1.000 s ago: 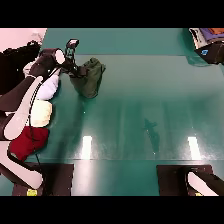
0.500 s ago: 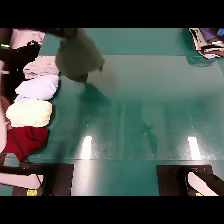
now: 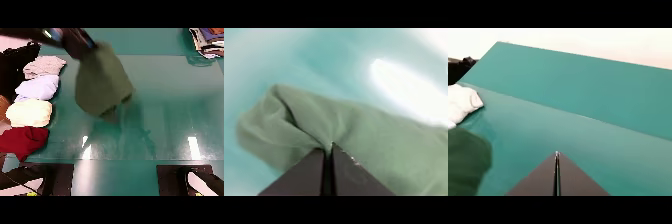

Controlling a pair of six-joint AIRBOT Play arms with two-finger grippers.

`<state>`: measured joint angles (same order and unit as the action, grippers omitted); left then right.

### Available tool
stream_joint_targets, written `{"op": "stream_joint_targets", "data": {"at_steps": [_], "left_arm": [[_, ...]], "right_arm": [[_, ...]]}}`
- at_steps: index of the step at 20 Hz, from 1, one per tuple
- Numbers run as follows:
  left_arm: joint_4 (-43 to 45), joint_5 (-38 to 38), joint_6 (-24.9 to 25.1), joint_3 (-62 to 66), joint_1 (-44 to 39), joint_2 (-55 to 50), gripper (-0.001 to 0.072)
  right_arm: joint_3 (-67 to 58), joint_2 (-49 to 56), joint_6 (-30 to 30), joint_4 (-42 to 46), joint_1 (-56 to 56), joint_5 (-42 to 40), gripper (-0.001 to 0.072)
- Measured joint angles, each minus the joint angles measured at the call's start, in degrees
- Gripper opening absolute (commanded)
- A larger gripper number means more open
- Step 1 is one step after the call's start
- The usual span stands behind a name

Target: Fold the shirts.

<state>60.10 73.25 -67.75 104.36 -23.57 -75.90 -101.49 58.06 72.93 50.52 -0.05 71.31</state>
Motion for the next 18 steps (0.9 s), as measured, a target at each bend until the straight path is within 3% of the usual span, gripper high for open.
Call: {"op": "stream_joint_targets", "data": {"at_steps": [1,5,10,15,17,18], "left_arm": [[0.17,-1.16,0.24,-3.04,-0.26,-0.68,0.0592],[2.36,-4.13,-2.89,-9.62,3.45,-4.61,0.0596],[2.71,3.72,-7.78,-16.55,13.03,-5.05,0.0596],[-4.33,2.67,-8.81,-39.95,15.52,3.04,0.0594],[-8.74,0.87,-8.33,-49.4,15.8,6.67,0.0485],[-10.67,-0.26,-7.93,-53.96,15.89,8.31,0.0485]], "right_arm": [[-0.2,0.0,0.13,0.02,0.02,0.96,0.0019],[-0.55,-0.02,0.52,0.04,0.02,3.15,0.0019],[-0.61,-0.02,0.74,0.31,0.02,4.0,0.0019],[-0.61,0.15,0.85,0.46,0.02,4.33,0.0019],[-0.61,0.26,0.83,0.48,0.0,4.31,0.0019],[-0.63,0.37,0.83,0.48,0.02,4.28,0.0019]]}}
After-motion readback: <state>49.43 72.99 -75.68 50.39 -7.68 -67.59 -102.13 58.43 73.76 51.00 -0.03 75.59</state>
